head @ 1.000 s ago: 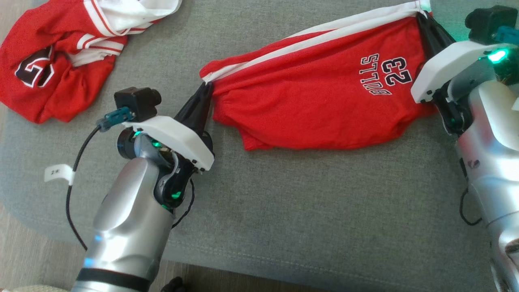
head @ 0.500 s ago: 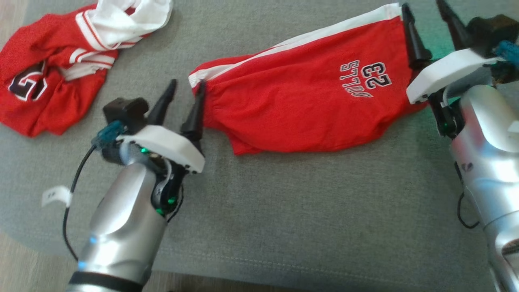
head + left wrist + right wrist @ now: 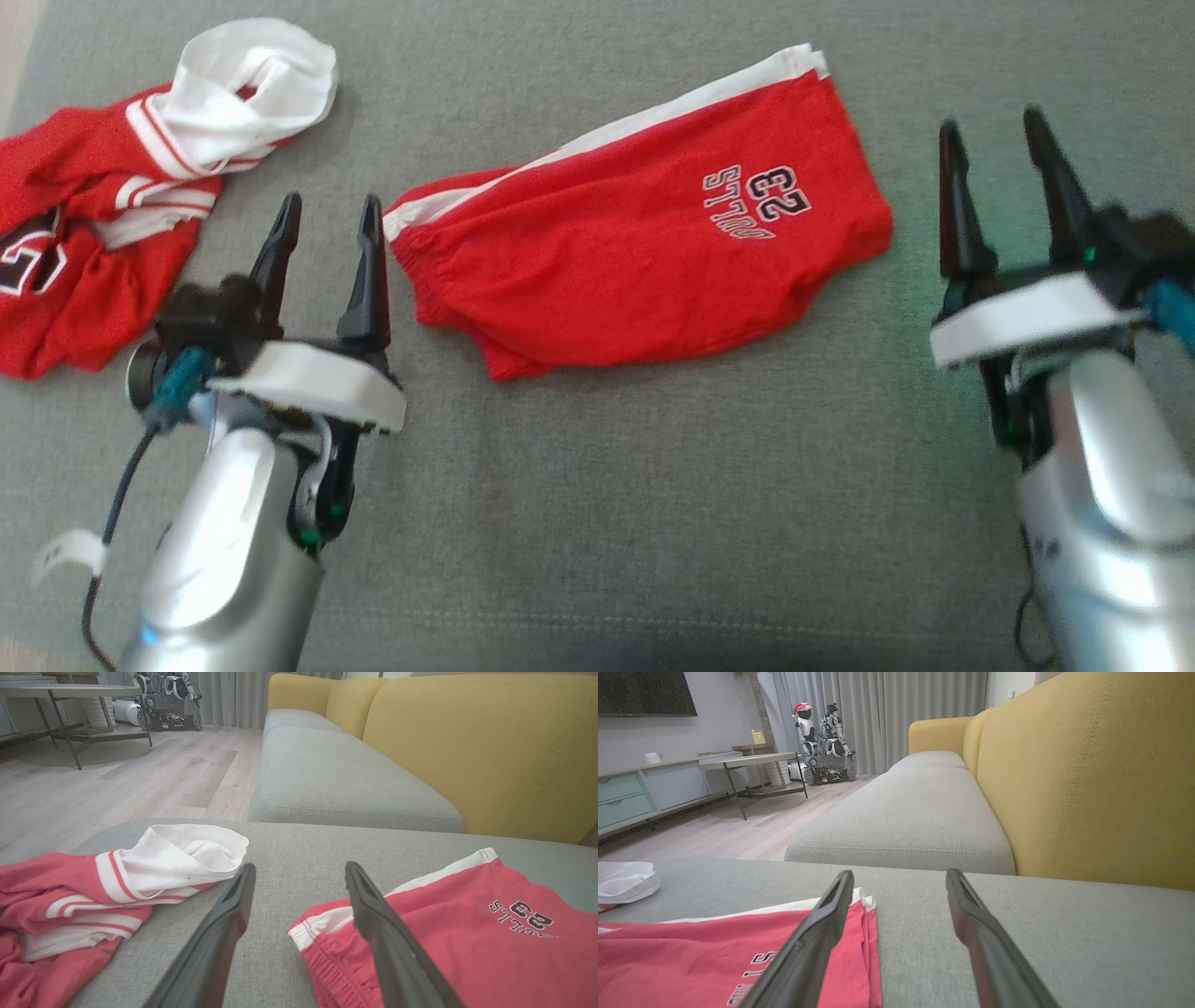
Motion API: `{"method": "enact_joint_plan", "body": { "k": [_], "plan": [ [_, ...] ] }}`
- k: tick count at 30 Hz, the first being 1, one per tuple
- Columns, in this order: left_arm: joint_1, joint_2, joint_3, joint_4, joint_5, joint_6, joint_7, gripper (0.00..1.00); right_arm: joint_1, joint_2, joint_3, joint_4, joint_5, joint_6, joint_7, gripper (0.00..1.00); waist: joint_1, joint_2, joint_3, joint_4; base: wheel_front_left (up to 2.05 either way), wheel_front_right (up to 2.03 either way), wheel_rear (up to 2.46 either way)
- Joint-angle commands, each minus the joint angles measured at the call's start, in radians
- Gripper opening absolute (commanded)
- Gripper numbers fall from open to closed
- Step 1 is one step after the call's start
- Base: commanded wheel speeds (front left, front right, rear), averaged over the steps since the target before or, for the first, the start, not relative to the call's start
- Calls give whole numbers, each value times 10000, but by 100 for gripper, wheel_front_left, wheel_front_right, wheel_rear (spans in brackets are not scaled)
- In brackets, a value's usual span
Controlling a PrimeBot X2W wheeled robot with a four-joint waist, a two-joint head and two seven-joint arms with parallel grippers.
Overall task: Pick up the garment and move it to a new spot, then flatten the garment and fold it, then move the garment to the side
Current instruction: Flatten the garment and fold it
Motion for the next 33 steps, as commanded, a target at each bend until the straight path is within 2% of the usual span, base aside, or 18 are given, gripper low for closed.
{"method": "enact_joint_plan", "body": {
  "k": [1,7,13,21,33],
  "plan": [
    [28,391,429,-438,162,98,-120,100,417,249,14,-767,-213,-19,222,100,0,0,-145,-143,0,0,0],
    [787,560,574,-828,203,196,-121,100,2136,707,-499,-2709,-415,-19,932,100,0,0,-449,-390,0,0,0],
    [1392,716,438,-966,231,203,-39,100,3143,883,-571,-3794,-471,-19,1532,100,0,0,-670,-499,0,0,0],
    [1672,764,333,-1072,169,256,98,100,3592,935,-651,-4367,-403,-19,1799,100,0,0,-868,-508,0,0,0],
    [1710,829,290,-1214,63,317,207,100,3632,943,-625,-4555,-245,-19,1925,100,0,0,-822,-553,0,0,0]
  ]
}}
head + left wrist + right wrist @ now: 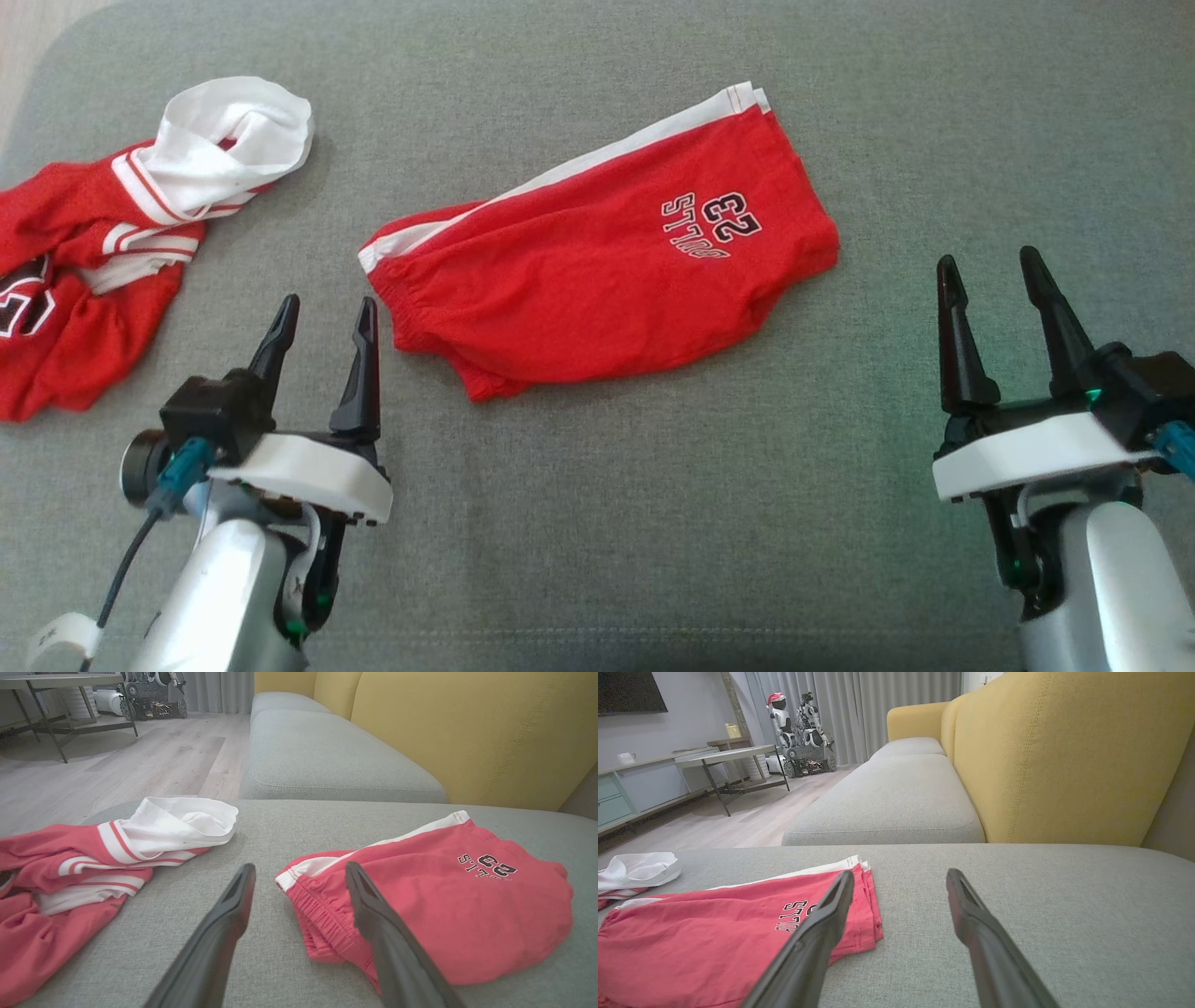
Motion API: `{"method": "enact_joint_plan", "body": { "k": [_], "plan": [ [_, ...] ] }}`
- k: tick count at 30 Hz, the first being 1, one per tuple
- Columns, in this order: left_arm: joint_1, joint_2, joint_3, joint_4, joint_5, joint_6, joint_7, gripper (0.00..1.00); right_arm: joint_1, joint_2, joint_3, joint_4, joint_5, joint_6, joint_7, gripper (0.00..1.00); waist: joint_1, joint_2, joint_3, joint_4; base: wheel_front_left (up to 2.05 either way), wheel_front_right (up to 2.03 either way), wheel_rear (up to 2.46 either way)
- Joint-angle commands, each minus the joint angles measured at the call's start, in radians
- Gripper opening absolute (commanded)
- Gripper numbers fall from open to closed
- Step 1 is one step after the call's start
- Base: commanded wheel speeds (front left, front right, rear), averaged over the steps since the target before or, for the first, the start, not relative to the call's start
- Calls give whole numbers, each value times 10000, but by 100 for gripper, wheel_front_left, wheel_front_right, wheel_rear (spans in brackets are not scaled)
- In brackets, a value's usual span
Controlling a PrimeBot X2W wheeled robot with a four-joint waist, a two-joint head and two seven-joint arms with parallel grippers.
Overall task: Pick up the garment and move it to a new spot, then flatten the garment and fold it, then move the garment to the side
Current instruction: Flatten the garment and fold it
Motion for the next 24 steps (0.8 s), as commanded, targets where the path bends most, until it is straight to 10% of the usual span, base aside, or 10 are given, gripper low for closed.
{"method": "enact_joint_plan", "body": {
  "k": [1,11,24],
  "plan": [
    [-139,277,369,-367,-49,73,7,100,-153,20,214,-392,54,-19,17,100,0,0,12,4,0,0,0],
    [-527,235,184,-444,-41,21,14,100,-1108,21,99,439,-83,-19,82,100,0,0,518,345,0,0,0],
    [-1390,-152,-199,-15,-7,-258,-155,100,-3690,-203,430,4636,-353,-19,135,100,0,0,1323,1038,0,0,0]
  ]
}}
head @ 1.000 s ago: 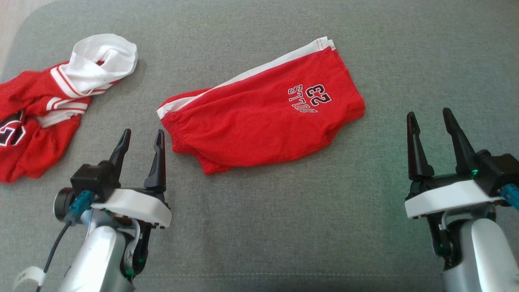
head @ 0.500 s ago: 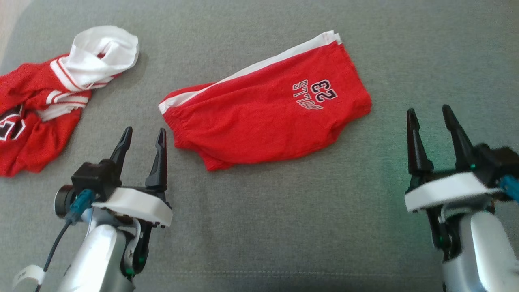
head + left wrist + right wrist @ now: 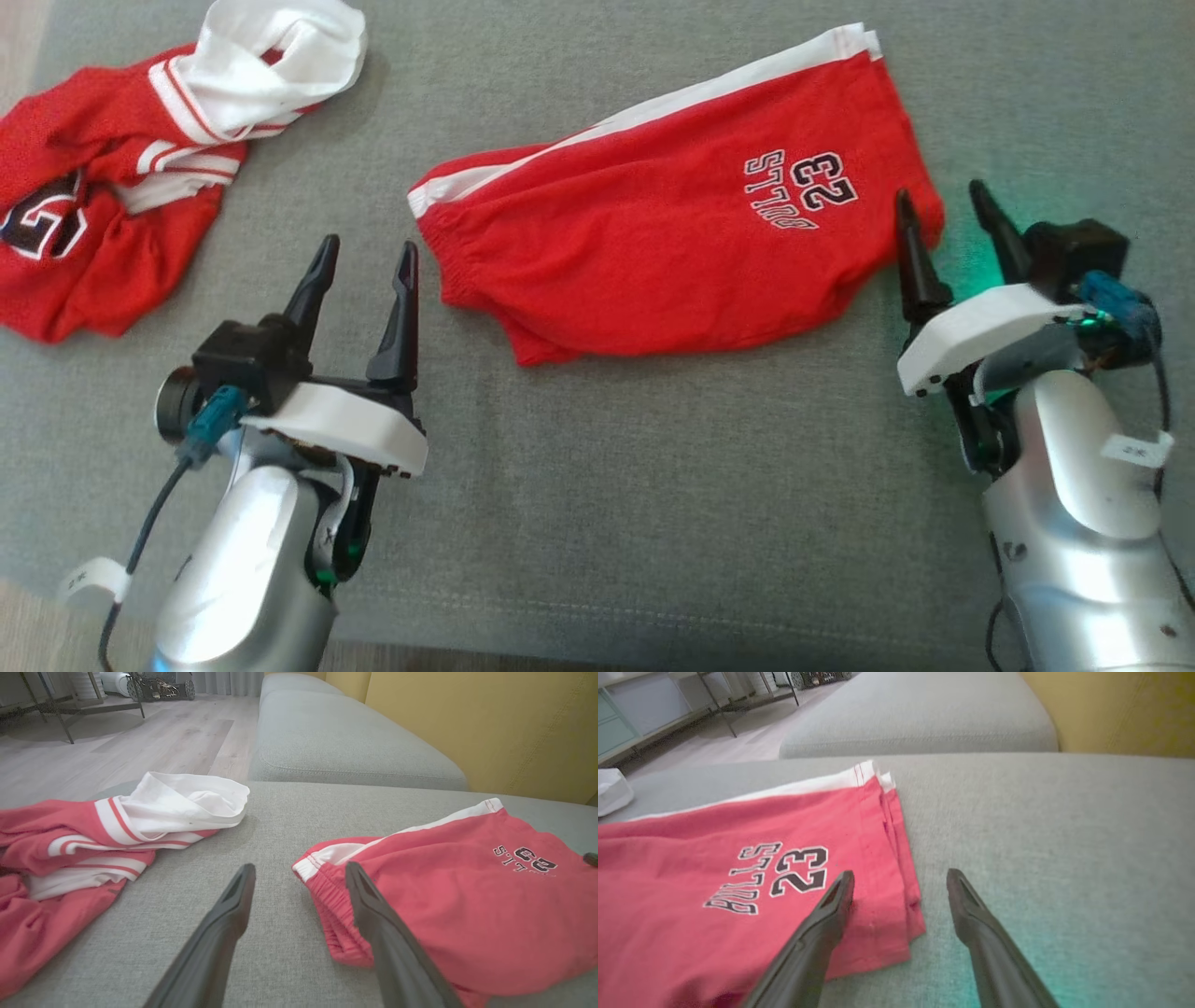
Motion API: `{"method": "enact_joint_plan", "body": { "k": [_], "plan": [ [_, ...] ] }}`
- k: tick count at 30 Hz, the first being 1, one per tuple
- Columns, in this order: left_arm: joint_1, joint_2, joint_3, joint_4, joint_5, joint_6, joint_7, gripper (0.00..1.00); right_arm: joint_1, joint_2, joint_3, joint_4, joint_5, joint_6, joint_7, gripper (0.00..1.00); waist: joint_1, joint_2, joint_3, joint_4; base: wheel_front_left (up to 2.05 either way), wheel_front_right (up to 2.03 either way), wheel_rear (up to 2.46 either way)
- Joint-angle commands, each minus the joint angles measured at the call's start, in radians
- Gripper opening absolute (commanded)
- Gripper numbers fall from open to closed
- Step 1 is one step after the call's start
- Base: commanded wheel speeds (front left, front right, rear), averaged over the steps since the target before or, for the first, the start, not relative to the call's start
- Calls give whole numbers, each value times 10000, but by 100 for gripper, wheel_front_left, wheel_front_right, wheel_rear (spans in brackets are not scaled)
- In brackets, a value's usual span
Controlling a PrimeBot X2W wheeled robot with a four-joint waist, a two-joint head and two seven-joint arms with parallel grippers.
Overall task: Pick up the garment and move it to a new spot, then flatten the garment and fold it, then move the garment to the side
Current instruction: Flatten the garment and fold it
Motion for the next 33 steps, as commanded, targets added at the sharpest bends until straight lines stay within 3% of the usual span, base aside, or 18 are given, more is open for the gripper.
{"method": "enact_joint_plan", "body": {
  "k": [1,8,9,10,11,18,22,33],
  "plan": [
    [-360,145,281,-202,-12,-44,-93,100,-255,7,183,80,-20,-19,91,100,0,0,46,62,0,0,0],
    [-423,90,296,-59,-16,-65,-172,100,-556,72,390,1265,108,-19,382,100,0,0,70,35,0,0,0],
    [-435,88,301,-49,-10,-64,-180,100,-579,84,502,1374,231,-19,461,84,0,0,71,20,0,0,0],
    [-451,84,305,-41,-6,-67,-187,100,-606,93,605,1453,347,-19,506,36,0,0,72,6,0,0,0],
    [-464,83,310,-29,-4,-71,-193,100,-625,98,722,1540,453,-19,578,0,0,0,70,-9,0,0,0],
    [-522,79,296,10,27,-117,-219,100,-675,3,1167,1690,1135,-19,628,0,0,0,87,-64,0,0,0],
    [-475,85,311,54,17,-139,-230,100,-346,-76,922,1435,1282,-19,323,0,0,0,-11,-112,0,0,0],
    [-58,210,253,-11,27,-45,-230,100,2283,163,-331,-762,1124,-19,44,0,0,0,-477,-508,0,0,0]
  ]
}}
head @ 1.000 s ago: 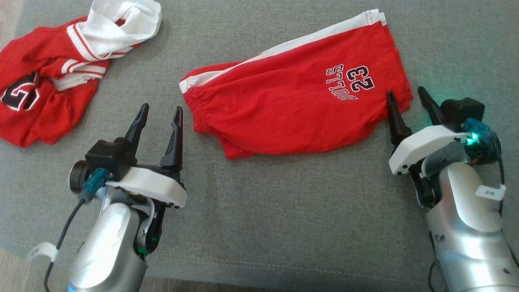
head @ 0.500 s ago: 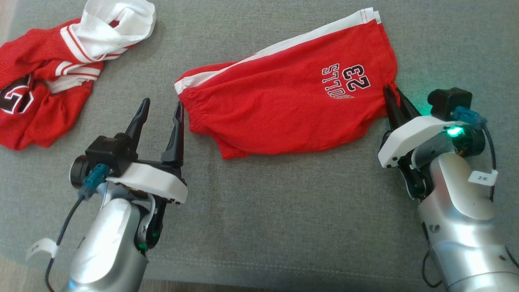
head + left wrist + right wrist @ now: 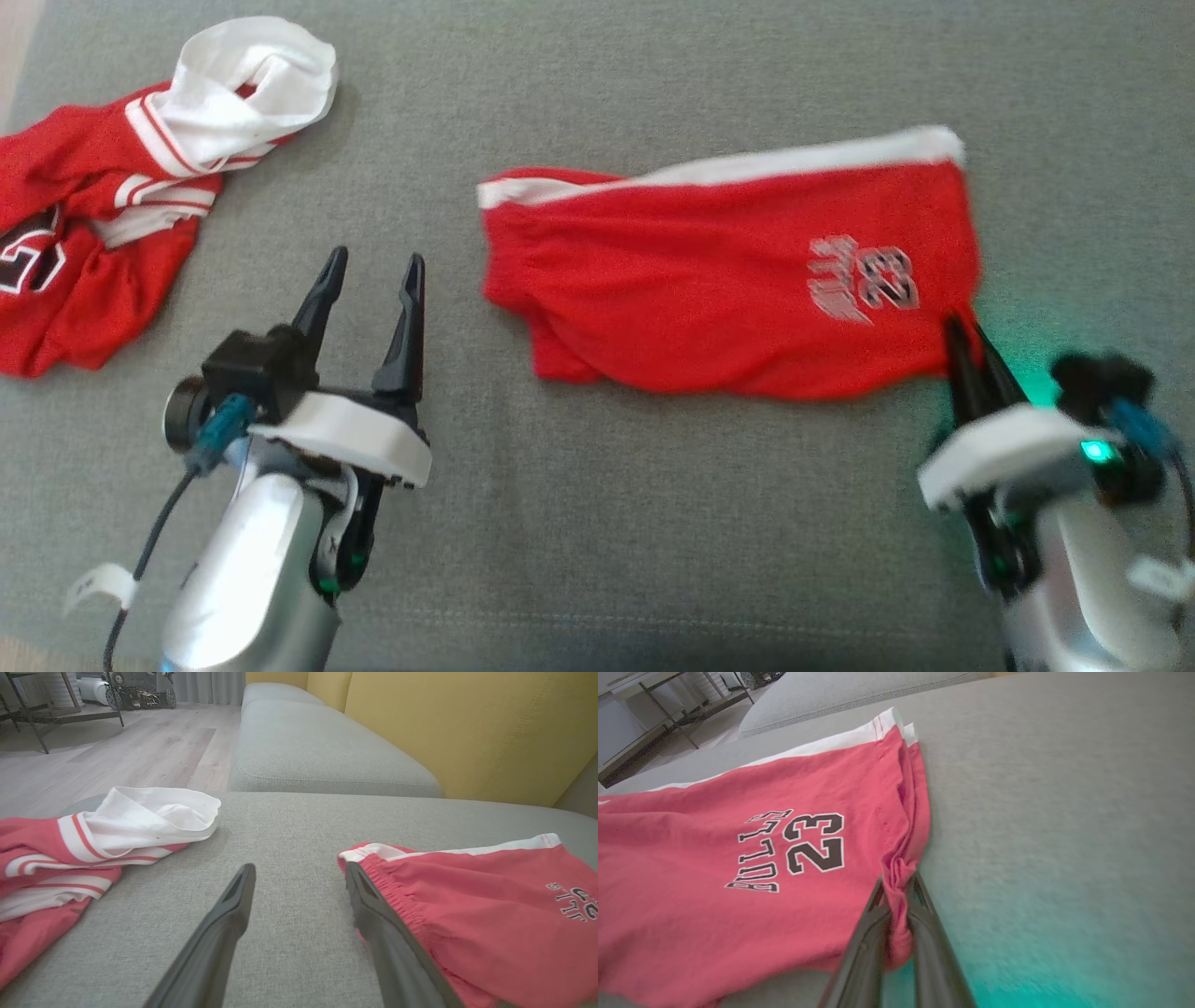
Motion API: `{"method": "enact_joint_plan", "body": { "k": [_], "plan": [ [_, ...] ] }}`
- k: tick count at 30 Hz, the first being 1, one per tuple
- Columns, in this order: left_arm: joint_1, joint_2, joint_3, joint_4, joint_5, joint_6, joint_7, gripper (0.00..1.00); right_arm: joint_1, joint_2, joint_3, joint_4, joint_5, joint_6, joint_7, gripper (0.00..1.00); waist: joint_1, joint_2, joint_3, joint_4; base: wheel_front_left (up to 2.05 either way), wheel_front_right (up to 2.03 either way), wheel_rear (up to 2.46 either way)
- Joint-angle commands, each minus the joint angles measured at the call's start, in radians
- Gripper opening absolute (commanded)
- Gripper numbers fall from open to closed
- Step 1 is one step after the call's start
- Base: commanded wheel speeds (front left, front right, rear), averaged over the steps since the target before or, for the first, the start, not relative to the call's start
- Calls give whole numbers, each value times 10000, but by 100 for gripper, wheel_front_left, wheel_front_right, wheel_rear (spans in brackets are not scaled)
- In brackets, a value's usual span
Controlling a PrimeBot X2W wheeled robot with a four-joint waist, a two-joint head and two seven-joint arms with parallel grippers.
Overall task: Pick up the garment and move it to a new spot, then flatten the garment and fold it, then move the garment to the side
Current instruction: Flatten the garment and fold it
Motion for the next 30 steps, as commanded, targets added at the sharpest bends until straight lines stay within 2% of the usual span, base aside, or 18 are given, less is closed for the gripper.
{"method": "enact_joint_plan", "body": {
  "k": [1,4,9,17,23,30],
  "plan": [
    [7,268,319,-334,15,84,-97,100,567,55,-102,-476,-108,-17,-30,0,0,0,-97,-95,0,0,0],
    [126,293,290,-393,-9,115,-62,100,1292,92,-600,-1182,-73,-17,104,0,0,0,-207,-170,0,0,0],
    [322,360,262,-512,-38,193,15,100,2114,101,-791,-1974,475,-17,313,0,0,0,-353,-326,0,0,0],
    [440,420,164,-638,-89,222,139,100,1995,103,-540,-2682,435,-17,576,0,0,0,-542,-396,0,0,0],
    [453,446,117,-730,-127,257,192,100,922,103,785,-3731,-74,-17,1066,0,0,0,-651,-306,0,0,0],
    [479,410,61,-752,-171,309,191,100,-166,104,3019,-4013,357,-17,1391,0,0,0,-716,-50,0,0,0]
  ]
}}
